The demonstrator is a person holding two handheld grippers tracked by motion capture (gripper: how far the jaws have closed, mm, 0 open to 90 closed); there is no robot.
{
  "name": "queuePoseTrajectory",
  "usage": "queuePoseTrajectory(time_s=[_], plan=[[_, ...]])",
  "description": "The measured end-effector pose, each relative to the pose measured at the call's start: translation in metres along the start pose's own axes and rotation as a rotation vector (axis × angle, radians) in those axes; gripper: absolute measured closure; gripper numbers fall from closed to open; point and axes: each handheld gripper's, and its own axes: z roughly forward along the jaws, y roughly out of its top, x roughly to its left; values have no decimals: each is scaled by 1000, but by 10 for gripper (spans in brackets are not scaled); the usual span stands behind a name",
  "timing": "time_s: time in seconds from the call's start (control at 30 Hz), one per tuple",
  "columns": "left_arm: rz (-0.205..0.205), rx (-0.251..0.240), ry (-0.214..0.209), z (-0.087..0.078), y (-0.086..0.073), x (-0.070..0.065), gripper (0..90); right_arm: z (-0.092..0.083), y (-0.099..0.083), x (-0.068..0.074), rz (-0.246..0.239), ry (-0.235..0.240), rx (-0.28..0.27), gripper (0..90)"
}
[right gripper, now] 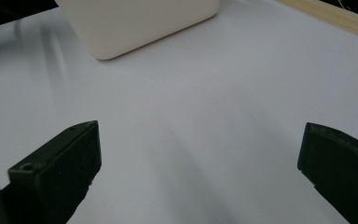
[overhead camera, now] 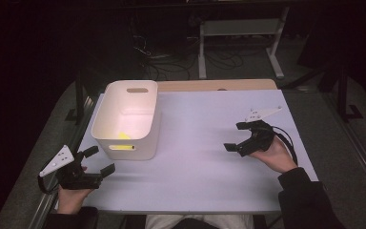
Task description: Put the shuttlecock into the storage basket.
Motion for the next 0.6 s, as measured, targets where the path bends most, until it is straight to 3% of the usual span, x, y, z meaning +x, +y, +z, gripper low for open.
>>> queuePoseTrajectory(time_s=[0.6], plan=[[0, 31, -6, 3, -1, 1, 0, -24, -38, 4, 40, -48, -53, 0]])
